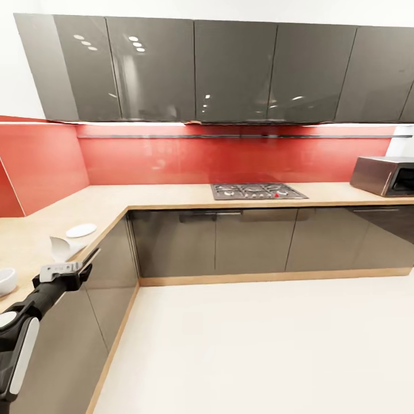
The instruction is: Set up a coffee station on the kitchen countertop: keep the coffee maker on the countertop, move the bottle of coffee from the kitchen shelf to the counter next to the coffee maker, place a paper coffee filter on top of the coffee maker, put the saucer next to the coffee maker with the coffee cup on the saucer, and place the electric kettle next to the coffee maker.
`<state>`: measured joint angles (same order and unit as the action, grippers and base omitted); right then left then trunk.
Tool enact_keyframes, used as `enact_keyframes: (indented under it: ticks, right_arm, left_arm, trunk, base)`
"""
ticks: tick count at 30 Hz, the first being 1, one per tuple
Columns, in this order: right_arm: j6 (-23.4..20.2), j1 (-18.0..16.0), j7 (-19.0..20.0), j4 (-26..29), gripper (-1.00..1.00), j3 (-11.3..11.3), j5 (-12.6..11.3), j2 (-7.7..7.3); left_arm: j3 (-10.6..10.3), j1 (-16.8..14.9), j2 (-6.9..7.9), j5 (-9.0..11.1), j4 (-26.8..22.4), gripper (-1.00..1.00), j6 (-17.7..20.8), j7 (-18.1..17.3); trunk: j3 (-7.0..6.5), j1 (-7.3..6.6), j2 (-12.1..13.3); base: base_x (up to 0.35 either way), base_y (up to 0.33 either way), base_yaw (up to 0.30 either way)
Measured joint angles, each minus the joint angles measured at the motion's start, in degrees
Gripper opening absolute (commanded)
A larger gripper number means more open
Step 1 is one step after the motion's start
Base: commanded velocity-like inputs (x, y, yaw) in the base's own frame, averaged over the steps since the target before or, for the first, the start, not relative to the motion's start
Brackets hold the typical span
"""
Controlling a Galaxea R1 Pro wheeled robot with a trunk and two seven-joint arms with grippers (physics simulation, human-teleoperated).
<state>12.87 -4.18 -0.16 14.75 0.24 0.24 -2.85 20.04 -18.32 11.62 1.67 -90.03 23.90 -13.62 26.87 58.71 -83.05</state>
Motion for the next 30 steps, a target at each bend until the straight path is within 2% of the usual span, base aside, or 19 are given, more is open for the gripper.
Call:
enact_keyframes:
  ticks: [16, 30]
  right_arm:
    - [-0.05, 0.00, 0.00, -0.03, 1.00, -0.01, 0.00, 0.02]
    - [-0.05, 0.00, 0.00, -0.03, 1.00, -0.07, 0.00, 0.04]
  left_arm:
    - [0.02, 0.00, -0.09, 0.00, 0.08, 1.00, -0.10, 0.02]
    - [0.08, 0.00, -0.10, 0.00, 0.16, 1.00, -0.21, 0.07]
  trunk:
    - [0.00, 0.00, 0.00]
    - [0.00, 0.02, 0.00]
  base:
    - [0.054, 0.033, 0.000]
    - [0.006, 0.006, 0.067]
